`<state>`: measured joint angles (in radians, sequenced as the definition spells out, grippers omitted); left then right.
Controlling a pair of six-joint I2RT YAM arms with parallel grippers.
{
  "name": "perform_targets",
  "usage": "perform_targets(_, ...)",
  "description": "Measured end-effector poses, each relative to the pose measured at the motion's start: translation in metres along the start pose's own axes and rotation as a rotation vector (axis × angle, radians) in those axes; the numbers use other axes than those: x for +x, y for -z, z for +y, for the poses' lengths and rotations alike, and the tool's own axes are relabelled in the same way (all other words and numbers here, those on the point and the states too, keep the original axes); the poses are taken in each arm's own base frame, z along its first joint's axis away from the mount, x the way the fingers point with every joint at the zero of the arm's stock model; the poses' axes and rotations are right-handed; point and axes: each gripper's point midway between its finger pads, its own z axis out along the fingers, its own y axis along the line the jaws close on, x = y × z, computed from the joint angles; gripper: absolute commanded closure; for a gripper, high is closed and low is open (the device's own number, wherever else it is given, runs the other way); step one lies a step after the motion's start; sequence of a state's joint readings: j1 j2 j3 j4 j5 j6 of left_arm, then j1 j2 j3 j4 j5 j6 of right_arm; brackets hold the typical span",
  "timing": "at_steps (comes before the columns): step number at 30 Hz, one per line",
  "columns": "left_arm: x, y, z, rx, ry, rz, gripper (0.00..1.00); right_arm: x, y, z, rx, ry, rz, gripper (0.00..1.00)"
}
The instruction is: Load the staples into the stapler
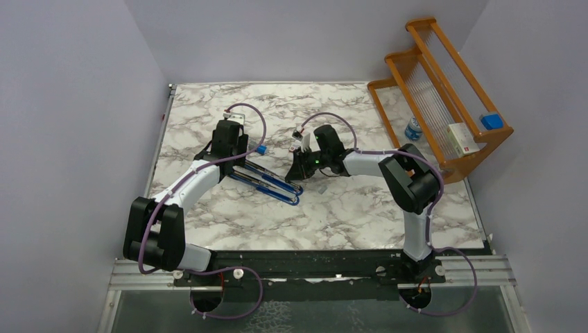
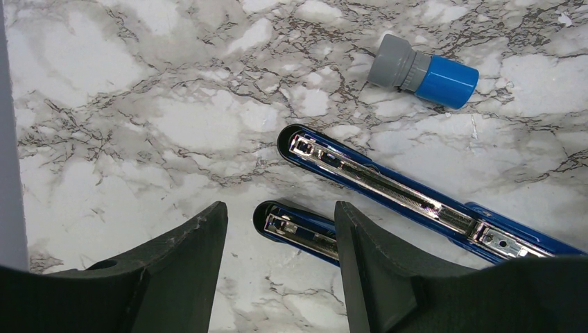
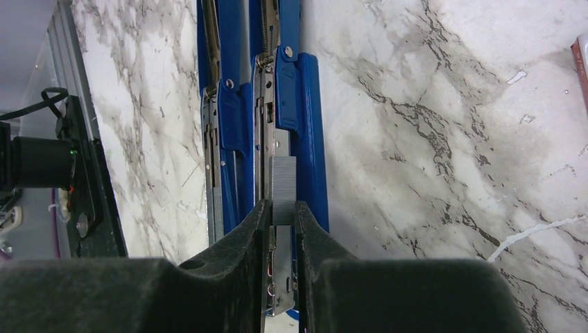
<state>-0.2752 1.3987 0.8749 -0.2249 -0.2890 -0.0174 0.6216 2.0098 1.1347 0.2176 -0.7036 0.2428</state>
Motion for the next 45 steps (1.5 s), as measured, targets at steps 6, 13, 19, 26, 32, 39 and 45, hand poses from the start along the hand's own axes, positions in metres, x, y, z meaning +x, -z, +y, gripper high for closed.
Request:
perform_targets(6,0.000,0.000,0.000,0.000,0.000,0.000,0.39,-0.006,0.002,0.002,0.005,0.016,-0.013,0.82)
perform_targets(13,0.000,0.000,0.000,0.000,0.000,0.000,0.39,-0.021,0.010,0.006,0.024,0.069,-0.050,0.83)
perform_targets(19,0.000,0.000,0.000,0.000,0.000,0.000,0.39,-0.031,0.014,0.004,0.113,0.152,-0.079,0.84)
perform_targets(26,0.000,0.000,0.000,0.000,0.000,0.000,0.39,-0.032,0.006,0.030,0.208,0.340,-0.082,0.84)
perform_targets(32,0.000,0.000,0.000,0.000,0.000,0.000,0.39,-0.023,-0.002,0.039,0.275,0.458,-0.062,0.84)
perform_targets(39,0.000,0.000,0.000,0.000,0.000,0.000,0.39,-0.023,0.002,0.028,0.334,0.495,-0.054,0.84)
perform_targets(45,0.000,0.000,0.000,0.000,0.000,0.000,0.39,-0.022,0.002,0.028,0.336,0.502,-0.048,0.84)
